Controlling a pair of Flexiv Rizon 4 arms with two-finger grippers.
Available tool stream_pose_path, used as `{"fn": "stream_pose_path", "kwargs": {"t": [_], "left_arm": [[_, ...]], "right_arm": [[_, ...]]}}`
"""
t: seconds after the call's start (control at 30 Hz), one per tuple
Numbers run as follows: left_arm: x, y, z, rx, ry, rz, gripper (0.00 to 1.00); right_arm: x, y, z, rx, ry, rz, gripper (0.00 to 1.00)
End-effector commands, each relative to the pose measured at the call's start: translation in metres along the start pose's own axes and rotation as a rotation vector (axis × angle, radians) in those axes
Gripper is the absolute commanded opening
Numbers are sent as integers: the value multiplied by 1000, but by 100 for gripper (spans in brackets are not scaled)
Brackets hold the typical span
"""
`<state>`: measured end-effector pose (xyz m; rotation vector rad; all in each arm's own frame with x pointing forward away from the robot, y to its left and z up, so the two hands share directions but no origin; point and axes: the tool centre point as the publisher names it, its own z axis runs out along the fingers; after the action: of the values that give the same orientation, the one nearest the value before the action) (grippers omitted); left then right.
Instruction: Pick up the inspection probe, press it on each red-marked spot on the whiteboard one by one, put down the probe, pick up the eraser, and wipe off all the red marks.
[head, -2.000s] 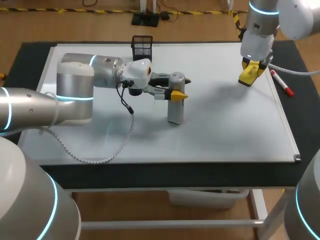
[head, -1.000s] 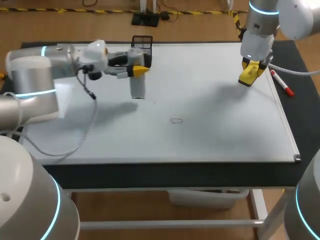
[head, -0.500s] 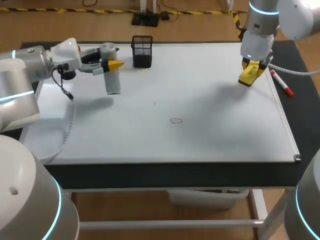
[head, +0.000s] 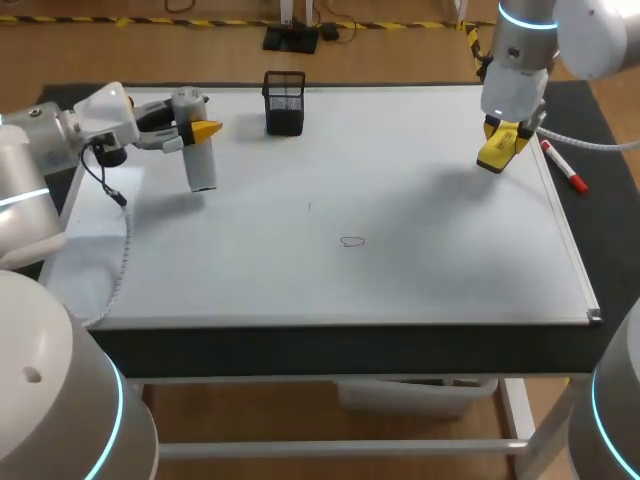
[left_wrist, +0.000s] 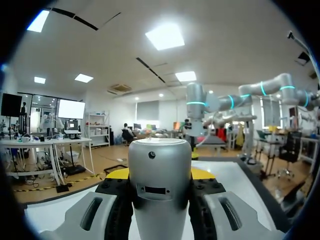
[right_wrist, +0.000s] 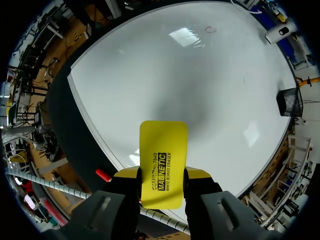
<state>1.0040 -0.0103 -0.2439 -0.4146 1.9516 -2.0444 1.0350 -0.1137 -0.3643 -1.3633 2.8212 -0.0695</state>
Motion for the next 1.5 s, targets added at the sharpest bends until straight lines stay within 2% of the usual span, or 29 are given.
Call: {"fn": "stream_pose_path", "kwargs": {"t": [0.03,0.5,0.67,0.83,1.1,1.3,1.5], "left_arm": [[2,-2,-5,2,-4,2,0],[2,-2,-5,2,-4,2,0],[2,-2,-5,2,-4,2,0],[2,-2,-5,2,-4,2,0],[2,-2,-5,2,-4,2,0],[2,-2,-5,2,-4,2,0],[2,-2,-5,2,-4,2,0]], "right_arm": [[0,-1,-1,1,5,-2,0],[0,-1,-1,1,5,-2,0],[-5,14,-3,12,-2,-25,0],[-9,33,0,12,-9,-55,0],[-24,80,4,8,-23,-151,0],[-45,116,-3,17,-14,-252,0],[-72,156,-4,-18,-15,-332,0]]}}
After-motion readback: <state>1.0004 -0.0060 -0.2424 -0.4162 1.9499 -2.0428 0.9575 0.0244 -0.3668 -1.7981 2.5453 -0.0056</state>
